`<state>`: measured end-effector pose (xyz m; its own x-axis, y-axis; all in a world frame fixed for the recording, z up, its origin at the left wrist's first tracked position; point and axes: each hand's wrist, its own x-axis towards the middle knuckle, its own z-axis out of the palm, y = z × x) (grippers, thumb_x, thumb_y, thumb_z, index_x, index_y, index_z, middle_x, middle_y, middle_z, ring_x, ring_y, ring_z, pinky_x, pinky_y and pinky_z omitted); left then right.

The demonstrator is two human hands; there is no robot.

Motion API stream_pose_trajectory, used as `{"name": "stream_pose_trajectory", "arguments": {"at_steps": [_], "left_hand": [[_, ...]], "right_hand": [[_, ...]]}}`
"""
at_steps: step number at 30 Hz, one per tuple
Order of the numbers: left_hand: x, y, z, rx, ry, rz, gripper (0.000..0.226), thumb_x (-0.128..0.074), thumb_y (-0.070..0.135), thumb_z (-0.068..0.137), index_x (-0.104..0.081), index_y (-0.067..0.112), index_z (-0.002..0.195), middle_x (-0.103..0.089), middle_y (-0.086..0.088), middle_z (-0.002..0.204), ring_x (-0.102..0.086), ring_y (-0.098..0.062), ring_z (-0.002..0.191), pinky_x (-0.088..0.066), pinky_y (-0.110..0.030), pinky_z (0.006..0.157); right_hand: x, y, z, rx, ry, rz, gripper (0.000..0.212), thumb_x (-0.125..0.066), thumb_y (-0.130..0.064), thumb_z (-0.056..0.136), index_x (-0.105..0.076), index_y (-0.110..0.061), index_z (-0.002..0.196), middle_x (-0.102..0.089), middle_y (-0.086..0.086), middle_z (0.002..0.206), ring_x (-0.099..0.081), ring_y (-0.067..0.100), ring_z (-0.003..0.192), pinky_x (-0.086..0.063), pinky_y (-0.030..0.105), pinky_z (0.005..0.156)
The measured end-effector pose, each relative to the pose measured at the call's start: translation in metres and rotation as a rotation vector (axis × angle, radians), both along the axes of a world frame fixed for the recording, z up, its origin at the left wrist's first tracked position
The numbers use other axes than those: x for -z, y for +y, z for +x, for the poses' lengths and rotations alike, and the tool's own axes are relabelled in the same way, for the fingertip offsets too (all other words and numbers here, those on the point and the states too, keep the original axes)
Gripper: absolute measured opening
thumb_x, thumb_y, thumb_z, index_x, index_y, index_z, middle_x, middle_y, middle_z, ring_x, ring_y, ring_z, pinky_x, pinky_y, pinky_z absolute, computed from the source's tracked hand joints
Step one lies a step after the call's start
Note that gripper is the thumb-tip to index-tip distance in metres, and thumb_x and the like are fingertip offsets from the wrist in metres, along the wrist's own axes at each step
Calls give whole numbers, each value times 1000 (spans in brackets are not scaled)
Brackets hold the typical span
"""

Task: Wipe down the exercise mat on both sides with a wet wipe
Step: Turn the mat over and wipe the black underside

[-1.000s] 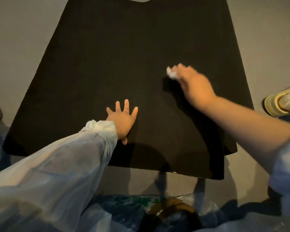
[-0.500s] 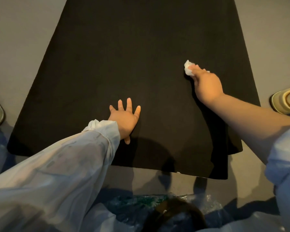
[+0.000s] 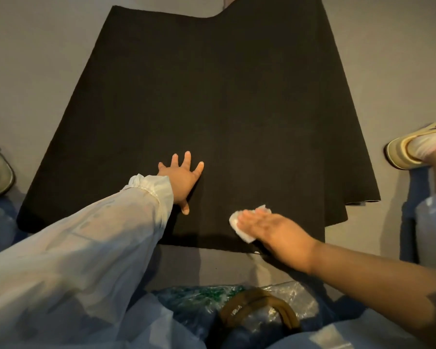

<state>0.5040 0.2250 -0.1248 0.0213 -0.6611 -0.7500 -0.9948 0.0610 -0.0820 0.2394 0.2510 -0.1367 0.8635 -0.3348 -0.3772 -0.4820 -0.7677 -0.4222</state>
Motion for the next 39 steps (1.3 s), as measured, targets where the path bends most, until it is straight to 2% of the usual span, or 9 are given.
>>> {"name": "stream_pose_trajectory", "arguments": {"at_steps": [4,8,13,18,22,27,31,36,39], "left_hand": [[-12,-8,-11,-1,142,-167,103,-71,55,71,-12,24,150,-10,-13,155,-20,-37,140,-35,-52,105],[-16,-21,-49,46,310,-245,126,-80,46,65,16,37,146,16,-12,156,-5,-41,142,-36,-53,103],[1,-21,-74,4,313,-186,122,-79,28,74,20,36,145,35,-14,148,8,-47,140,-41,-51,100],[5,-19,-73,-27,350,-183,121,-77,23,76,22,36,144,39,-13,146,13,-47,138,-39,-50,104],[3,-21,-74,-23,361,-150,120,-76,23,76,23,35,143,39,-13,146,14,-47,138,-35,-51,107],[1,-25,-72,-38,393,-113,119,-76,20,77,21,36,144,40,-11,146,17,-45,138,-35,-50,107],[0,-25,-71,-37,396,-103,118,-75,19,78,21,35,144,40,-12,146,17,-46,137,-37,-46,107],[0,-25,-71,-29,382,-111,118,-75,21,78,21,35,145,38,-12,147,15,-46,138,-36,-46,107],[-1,-24,-72,-37,374,-112,118,-75,20,77,20,35,145,38,-11,148,15,-45,138,-35,-46,108]], "right_hand": [[-7,32,-9,-54,36,305,39,-38,-19,102,-41,-18,142,-39,0,148,-31,9,138,-8,1,106],[-27,21,-8,-20,7,395,30,-54,-14,95,-59,-10,124,-61,9,121,-57,17,110,-43,27,97],[-54,-51,8,409,-256,205,18,-48,-13,97,-62,-5,90,-63,-2,83,-58,6,75,-40,25,73],[-71,-168,17,666,-375,-258,30,-45,-8,96,-62,-9,121,-65,11,117,-59,26,111,-42,30,97],[-60,-224,22,763,-271,-428,35,-38,-21,99,-52,-13,130,-59,13,124,-52,33,117,-41,39,96],[-24,-222,19,590,56,-344,66,-50,-43,93,-26,-11,146,-24,11,154,-17,28,143,-10,40,116],[-15,-218,26,732,-48,-383,40,-37,-22,102,-40,-10,139,-33,11,151,-32,35,135,-20,35,111],[-15,-195,19,732,-201,-257,35,-41,-19,100,-52,-17,134,-45,7,144,-40,23,133,-22,19,106],[-20,-163,12,627,-209,-249,33,-45,-17,98,-56,-17,130,-50,6,139,-46,24,129,-28,24,104]]}}
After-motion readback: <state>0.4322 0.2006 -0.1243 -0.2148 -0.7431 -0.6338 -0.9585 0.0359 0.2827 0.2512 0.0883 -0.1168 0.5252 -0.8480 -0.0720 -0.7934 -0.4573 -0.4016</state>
